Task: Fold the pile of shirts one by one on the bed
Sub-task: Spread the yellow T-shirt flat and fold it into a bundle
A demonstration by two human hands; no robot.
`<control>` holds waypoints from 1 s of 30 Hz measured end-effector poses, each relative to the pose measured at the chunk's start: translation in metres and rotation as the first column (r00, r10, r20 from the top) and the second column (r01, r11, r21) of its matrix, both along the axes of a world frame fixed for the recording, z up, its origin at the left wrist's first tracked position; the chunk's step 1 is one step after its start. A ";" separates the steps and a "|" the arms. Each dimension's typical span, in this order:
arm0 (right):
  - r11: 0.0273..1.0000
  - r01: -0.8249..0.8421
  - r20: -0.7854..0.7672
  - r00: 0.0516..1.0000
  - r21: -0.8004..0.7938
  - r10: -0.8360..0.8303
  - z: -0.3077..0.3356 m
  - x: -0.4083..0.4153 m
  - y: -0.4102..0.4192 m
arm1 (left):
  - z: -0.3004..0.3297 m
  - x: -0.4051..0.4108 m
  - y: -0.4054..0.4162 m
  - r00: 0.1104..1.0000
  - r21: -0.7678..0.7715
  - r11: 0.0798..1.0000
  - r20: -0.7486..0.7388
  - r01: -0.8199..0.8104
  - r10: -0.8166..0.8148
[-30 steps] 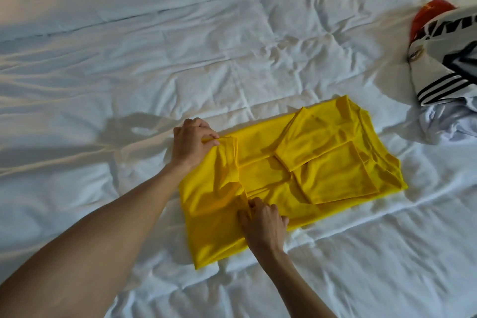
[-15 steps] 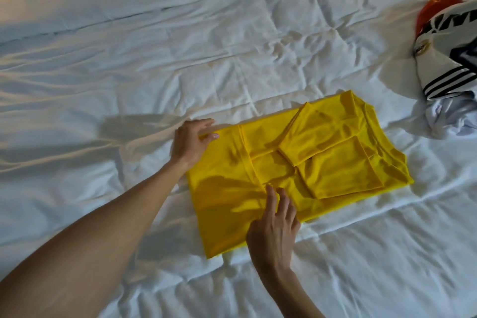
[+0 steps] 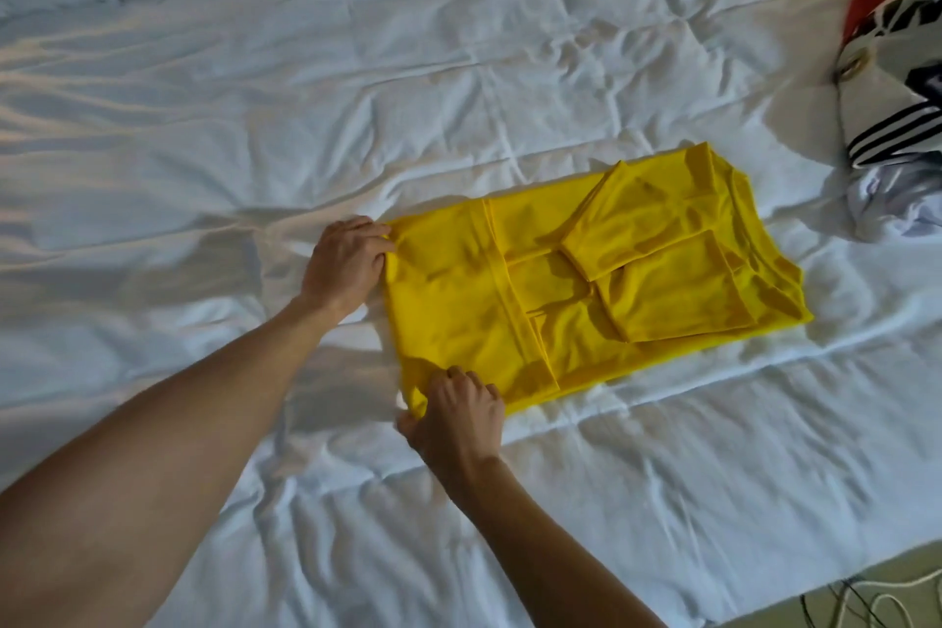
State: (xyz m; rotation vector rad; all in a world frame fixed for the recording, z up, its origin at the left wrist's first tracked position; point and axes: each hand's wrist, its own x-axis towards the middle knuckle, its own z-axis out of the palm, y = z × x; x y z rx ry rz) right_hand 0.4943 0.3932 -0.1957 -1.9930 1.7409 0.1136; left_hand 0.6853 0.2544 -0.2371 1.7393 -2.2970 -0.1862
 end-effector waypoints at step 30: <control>0.505 0.811 0.571 0.273 0.296 -0.774 0.006 -0.276 -0.098 | 0.102 -0.265 -0.167 0.941 0.442 0.885 -0.338 0.150 0.009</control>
